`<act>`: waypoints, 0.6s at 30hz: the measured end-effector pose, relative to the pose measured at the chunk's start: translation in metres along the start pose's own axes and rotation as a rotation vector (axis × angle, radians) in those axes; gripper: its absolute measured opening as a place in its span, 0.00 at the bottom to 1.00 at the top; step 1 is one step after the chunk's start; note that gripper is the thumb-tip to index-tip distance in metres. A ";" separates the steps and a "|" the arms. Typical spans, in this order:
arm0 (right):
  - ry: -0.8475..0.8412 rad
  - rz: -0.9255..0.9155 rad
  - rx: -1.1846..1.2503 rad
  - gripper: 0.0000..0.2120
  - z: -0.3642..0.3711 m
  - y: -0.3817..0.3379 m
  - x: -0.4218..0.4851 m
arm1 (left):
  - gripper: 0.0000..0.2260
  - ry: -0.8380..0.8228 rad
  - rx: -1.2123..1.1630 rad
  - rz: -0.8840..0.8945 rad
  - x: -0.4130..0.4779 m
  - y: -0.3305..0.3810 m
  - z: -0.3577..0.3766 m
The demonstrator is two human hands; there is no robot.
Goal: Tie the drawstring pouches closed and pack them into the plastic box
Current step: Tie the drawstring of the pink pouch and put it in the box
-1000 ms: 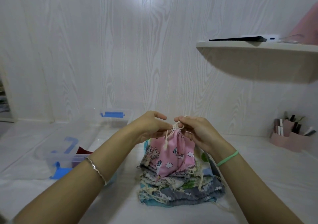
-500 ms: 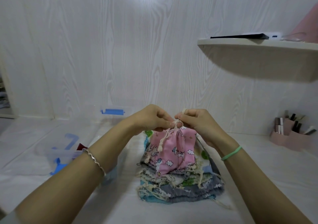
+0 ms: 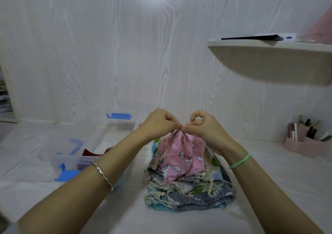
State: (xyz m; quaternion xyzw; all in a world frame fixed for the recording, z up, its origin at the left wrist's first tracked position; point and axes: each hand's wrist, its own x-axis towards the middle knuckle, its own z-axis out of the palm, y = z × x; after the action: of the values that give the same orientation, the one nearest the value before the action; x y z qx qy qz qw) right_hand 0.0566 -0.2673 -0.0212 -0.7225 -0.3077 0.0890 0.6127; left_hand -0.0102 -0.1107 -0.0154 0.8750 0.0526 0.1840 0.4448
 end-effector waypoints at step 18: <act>-0.103 -0.098 -0.274 0.08 -0.005 0.003 0.006 | 0.08 0.033 0.400 0.230 -0.003 0.006 0.005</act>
State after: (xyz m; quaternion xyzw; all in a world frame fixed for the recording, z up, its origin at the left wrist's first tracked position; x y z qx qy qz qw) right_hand 0.0652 -0.2684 -0.0217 -0.7781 -0.3829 0.0530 0.4952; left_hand -0.0111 -0.1188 -0.0144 0.9428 -0.0047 0.2338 0.2376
